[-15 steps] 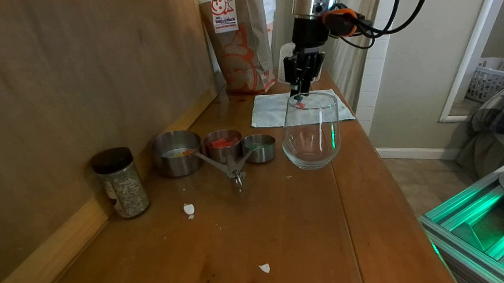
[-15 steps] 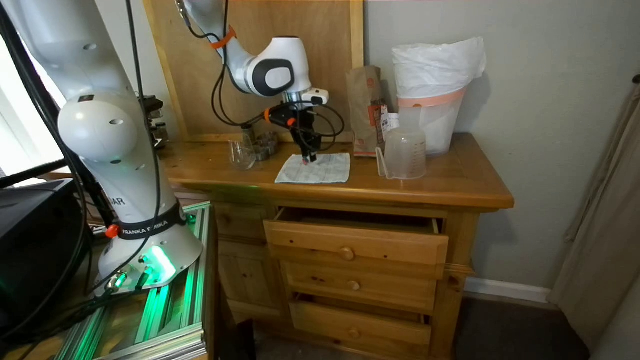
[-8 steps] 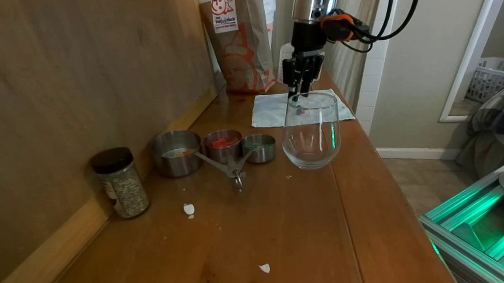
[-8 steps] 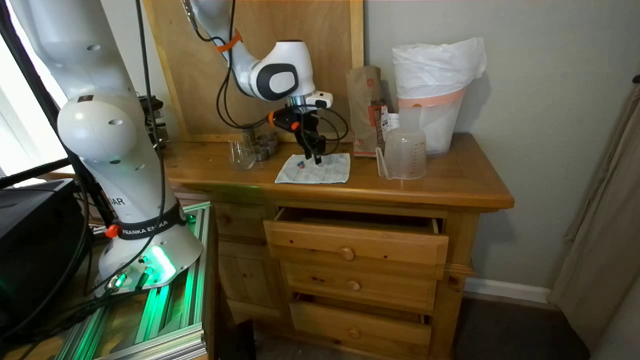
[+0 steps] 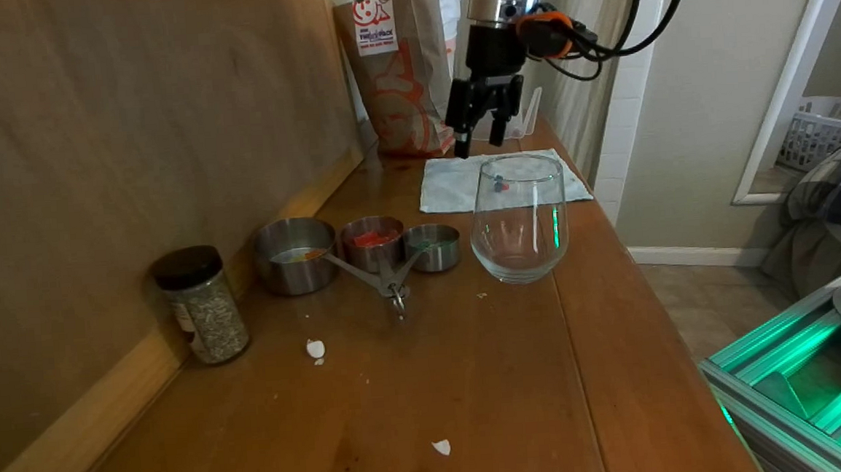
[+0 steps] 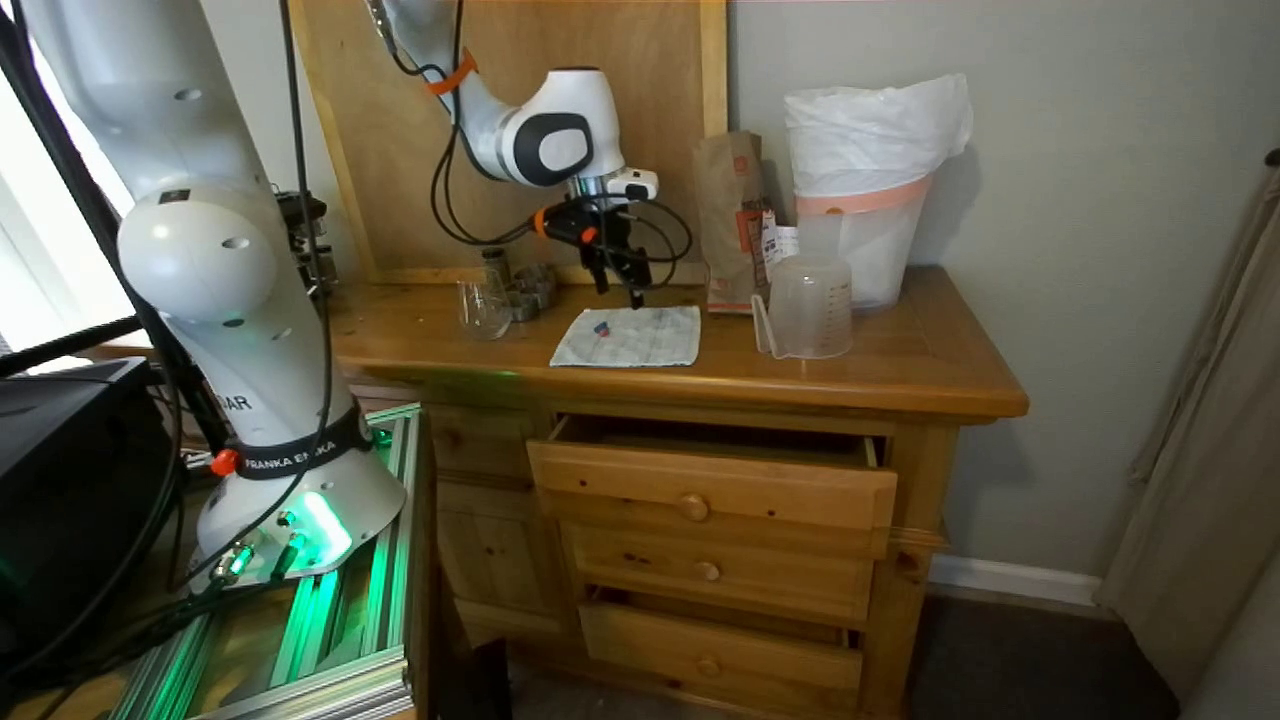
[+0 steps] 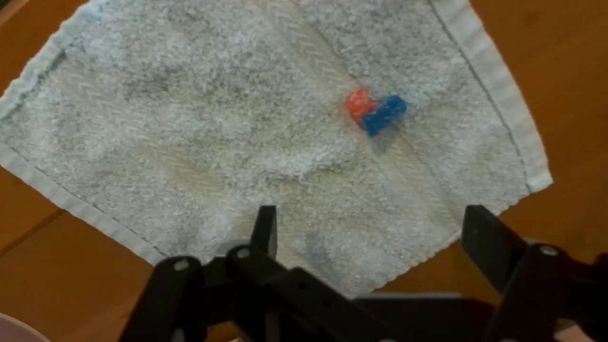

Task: Pick up the gummy bear on the table and place it in the center of the white cloth, fold the white cloth diagonally in half, fold it diagonally again into a quarter

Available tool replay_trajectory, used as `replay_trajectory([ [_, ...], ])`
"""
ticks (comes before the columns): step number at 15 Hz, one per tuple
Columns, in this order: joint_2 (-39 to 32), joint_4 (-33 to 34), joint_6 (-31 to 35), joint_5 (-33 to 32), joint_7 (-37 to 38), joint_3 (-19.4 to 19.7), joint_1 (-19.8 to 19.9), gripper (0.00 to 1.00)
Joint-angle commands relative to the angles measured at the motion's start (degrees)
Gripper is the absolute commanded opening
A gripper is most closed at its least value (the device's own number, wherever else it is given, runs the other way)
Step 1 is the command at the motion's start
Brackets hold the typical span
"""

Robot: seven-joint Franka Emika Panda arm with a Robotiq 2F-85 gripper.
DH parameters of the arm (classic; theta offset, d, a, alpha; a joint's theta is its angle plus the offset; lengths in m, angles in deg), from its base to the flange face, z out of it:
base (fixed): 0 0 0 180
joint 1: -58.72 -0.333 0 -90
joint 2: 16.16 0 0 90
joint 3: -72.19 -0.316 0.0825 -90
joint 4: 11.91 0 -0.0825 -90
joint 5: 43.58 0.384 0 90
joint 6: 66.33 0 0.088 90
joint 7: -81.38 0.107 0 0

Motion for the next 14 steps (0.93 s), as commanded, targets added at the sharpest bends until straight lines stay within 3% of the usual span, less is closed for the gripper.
replay_trajectory([
  [1,0.18,1.66,-3.77,1.9,0.79,-1.95,-1.84,1.0],
  [14,-7.87,6.17,-2.85,0.96,0.82,-4.53,-3.83,1.0],
])
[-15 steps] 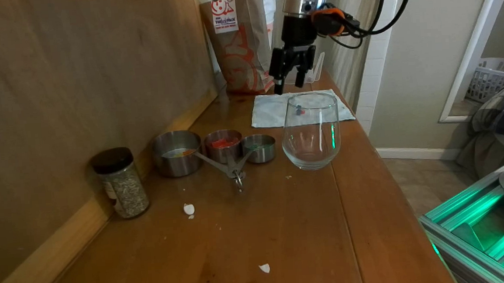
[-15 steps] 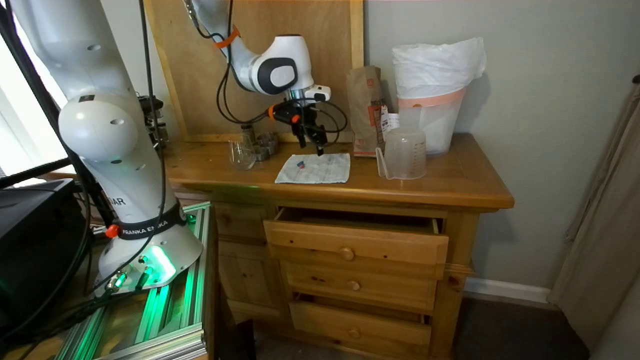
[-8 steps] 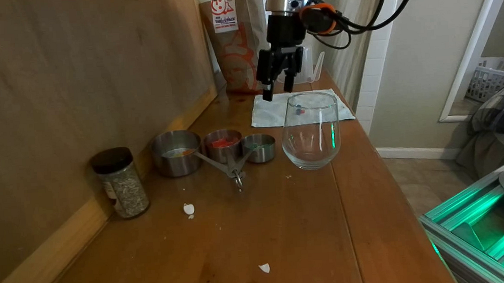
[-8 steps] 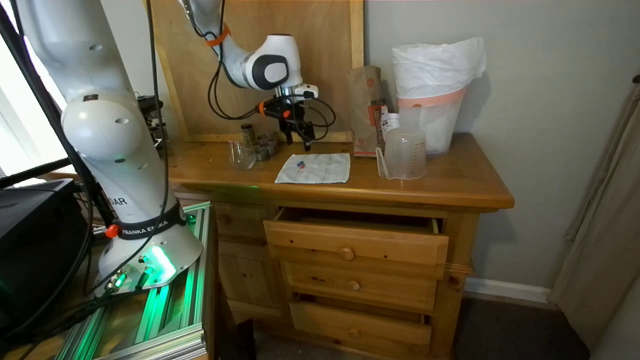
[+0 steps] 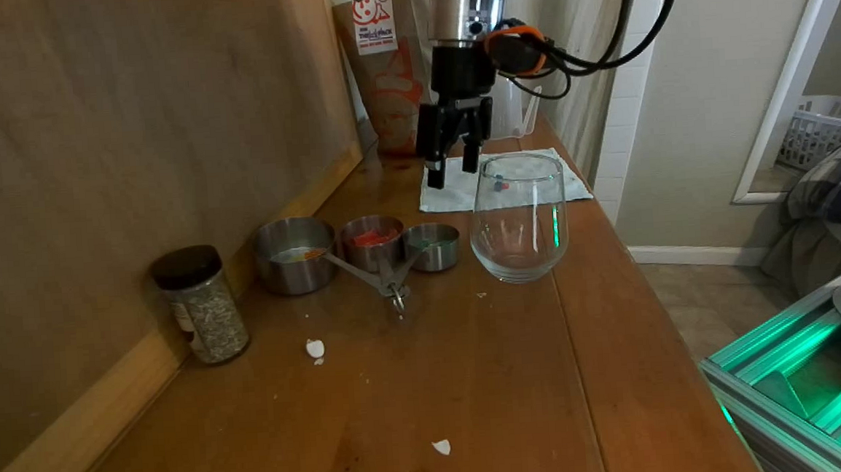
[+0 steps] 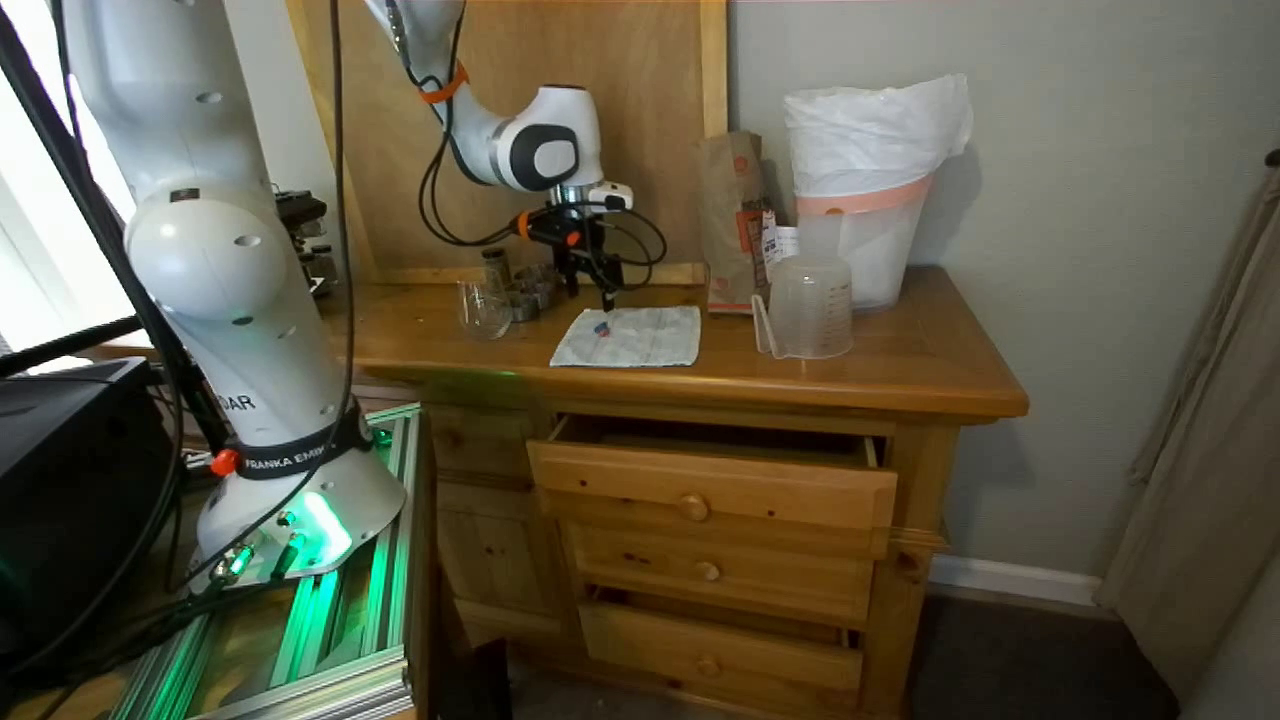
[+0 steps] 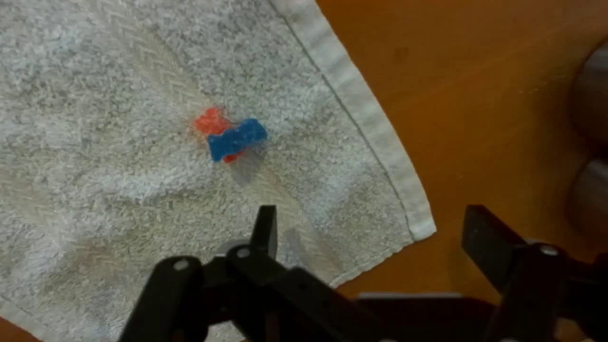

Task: Pick up the gummy bear on the table and place it in the center of the white cloth, fold the white cloth diagonally in half, fold it diagonally again into a quarter

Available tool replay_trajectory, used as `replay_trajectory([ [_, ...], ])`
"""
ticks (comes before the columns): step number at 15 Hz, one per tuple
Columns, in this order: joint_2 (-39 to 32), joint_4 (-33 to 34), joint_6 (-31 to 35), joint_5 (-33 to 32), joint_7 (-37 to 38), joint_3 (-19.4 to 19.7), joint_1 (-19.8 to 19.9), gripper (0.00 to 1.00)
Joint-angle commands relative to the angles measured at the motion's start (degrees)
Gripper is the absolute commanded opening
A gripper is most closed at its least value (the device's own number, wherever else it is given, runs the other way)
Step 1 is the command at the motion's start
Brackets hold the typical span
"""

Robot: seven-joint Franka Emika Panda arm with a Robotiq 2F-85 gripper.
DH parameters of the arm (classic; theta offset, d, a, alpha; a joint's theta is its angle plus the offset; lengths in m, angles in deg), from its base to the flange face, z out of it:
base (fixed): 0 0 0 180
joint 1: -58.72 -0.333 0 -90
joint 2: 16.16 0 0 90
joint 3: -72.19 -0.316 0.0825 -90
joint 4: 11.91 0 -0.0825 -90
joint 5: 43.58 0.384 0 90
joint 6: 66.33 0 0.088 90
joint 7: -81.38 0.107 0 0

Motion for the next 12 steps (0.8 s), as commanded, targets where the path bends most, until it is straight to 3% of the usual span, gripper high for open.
replay_trajectory([
  [1,-3.36,2.77,0.4,0.46,0.12,-0.45,-0.41,1.0],
  [12,-5.93,5.72,-1.22,-2.37,3.09,-0.33,-2.52,0.97],
])
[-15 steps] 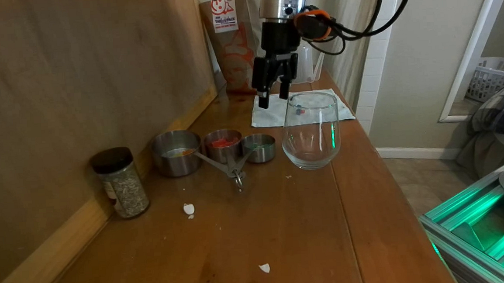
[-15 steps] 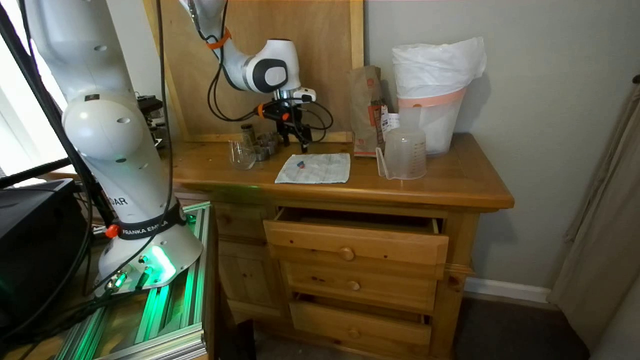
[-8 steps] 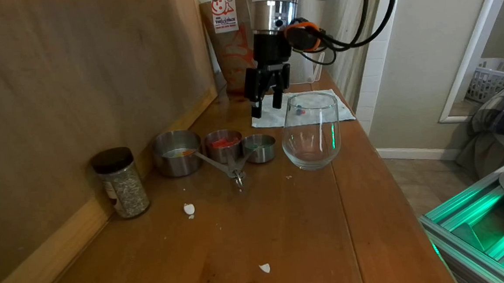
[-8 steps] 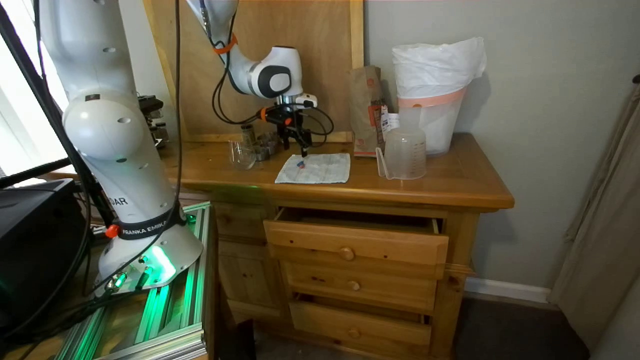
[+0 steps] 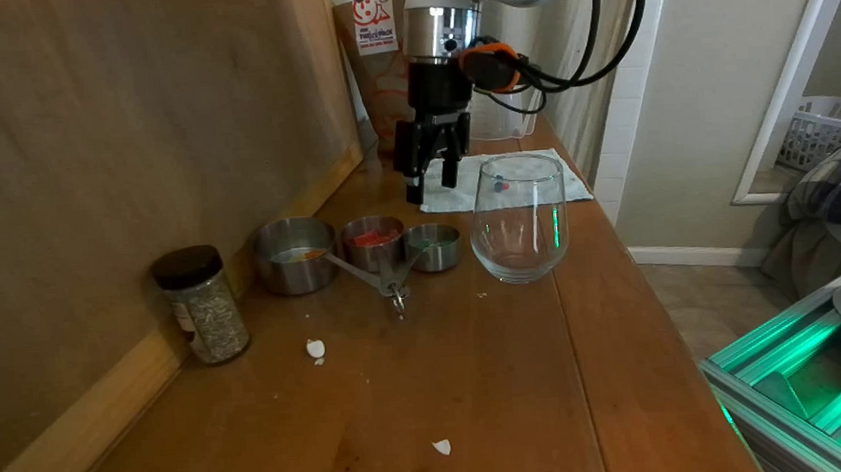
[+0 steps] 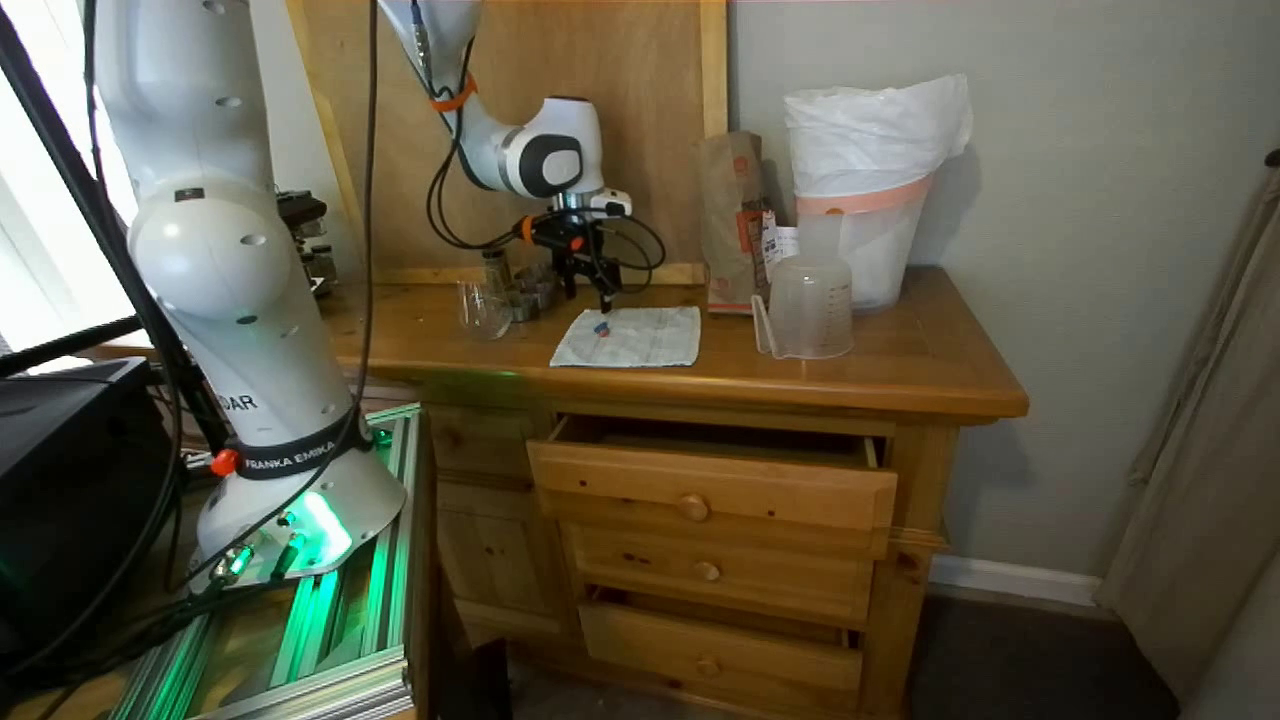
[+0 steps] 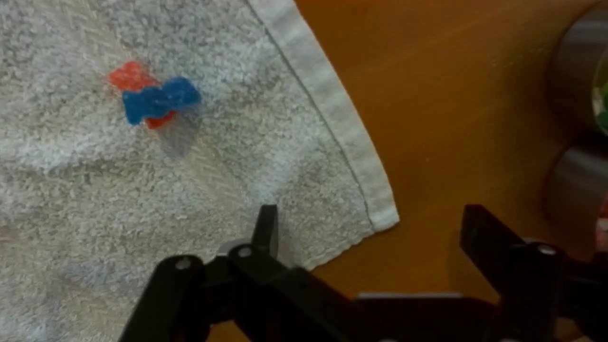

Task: Pick up the gummy bear on the table and place it in the center of the white cloth, fold the white cloth diagonally in half, fold it diagonally again into a quarter

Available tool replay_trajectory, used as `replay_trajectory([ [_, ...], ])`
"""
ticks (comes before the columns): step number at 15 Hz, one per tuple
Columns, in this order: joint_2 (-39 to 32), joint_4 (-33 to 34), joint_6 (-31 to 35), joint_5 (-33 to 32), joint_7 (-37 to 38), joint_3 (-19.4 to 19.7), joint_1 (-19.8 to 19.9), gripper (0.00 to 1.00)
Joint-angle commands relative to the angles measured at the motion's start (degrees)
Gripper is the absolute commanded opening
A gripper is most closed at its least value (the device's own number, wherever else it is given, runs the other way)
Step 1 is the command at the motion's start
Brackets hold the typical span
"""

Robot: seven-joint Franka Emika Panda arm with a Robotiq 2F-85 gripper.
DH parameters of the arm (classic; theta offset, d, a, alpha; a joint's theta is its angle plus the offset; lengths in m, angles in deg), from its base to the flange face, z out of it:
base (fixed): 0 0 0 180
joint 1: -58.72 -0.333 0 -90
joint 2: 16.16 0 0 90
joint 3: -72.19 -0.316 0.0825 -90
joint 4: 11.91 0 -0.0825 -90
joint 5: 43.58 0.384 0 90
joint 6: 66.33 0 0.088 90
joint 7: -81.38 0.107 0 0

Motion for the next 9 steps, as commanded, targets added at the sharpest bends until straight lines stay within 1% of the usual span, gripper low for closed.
replay_trajectory([
  [1,-0.97,1.43,-1.33,-1.84,3.21,0.41,-0.99,0.99],
  [2,-0.98,1.45,-1.35,-1.97,3.55,0.44,-1.1,0.98],
  [3,-0.99,1.45,-1.34,-2.15,3.9,0.48,-1.19,0.93],
  [4,-0.99,1.45,-1.33,-2.43,4.29,0.53,-1.31,0.9],
  [6,-1.01,1.5,-1.35,-2.69,4.79,0.56,-1.47,0.98],
  [7,-0.97,1.47,-1.34,-2.85,5.08,0.62,-1.56,0.98],
  [8,-0.94,1.45,-1.35,-2.99,5.3,0.64,-1.61,0.97],
  [9,-0.92,1.45,-1.35,-3.16,5.49,0.67,-1.65,0.91],
])
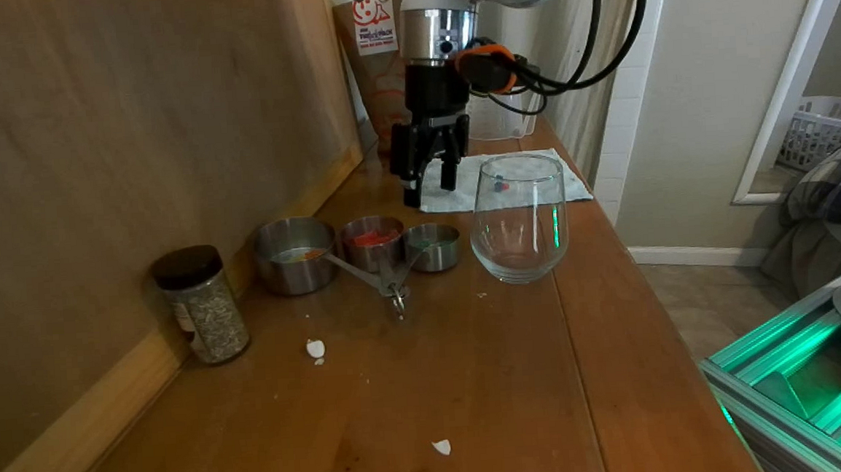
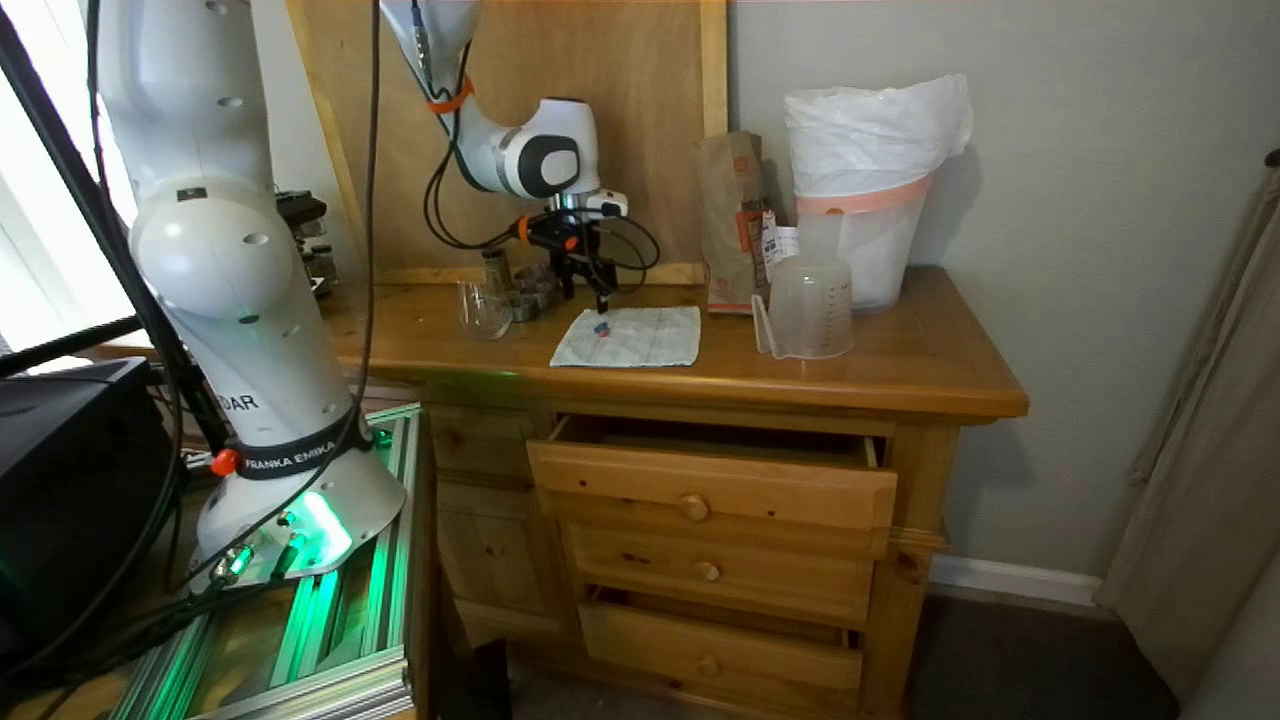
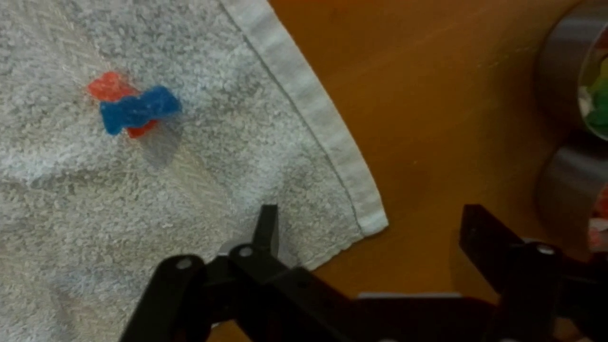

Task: Pick up the gummy bear on the table and place it in the center of the white cloth, fold the white cloth diagonally in half, fold it diagonally again into a quarter

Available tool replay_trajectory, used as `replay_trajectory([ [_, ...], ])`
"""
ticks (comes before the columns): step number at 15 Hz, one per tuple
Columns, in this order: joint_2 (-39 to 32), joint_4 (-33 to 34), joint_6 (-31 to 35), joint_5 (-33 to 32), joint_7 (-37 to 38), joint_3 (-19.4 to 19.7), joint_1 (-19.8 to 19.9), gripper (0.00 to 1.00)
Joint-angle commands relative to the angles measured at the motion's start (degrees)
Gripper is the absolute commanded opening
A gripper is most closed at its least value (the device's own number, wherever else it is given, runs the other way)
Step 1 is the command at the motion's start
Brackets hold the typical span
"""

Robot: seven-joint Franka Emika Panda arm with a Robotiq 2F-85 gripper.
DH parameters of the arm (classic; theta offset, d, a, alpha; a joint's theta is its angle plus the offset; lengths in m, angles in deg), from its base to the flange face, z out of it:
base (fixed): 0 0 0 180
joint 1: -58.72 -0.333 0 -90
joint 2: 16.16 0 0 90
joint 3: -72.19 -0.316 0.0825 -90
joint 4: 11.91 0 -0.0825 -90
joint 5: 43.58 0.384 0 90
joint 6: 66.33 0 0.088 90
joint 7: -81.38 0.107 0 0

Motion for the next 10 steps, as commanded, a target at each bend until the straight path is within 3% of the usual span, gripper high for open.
replay_trajectory([
  [1,-0.68,1.3,-1.22,-2.13,2.52,0.61,-0.78,0.89],
  [3,-0.65,1.3,-1.29,-2.65,2.98,0.71,-0.87,0.85],
  [5,-0.58,1.32,-1.34,-3.06,3.29,0.75,-0.93,0.94],
  [10,-1.02,1.57,-1.66,-5.95,5.48,1.19,-1.58,0.96],
])
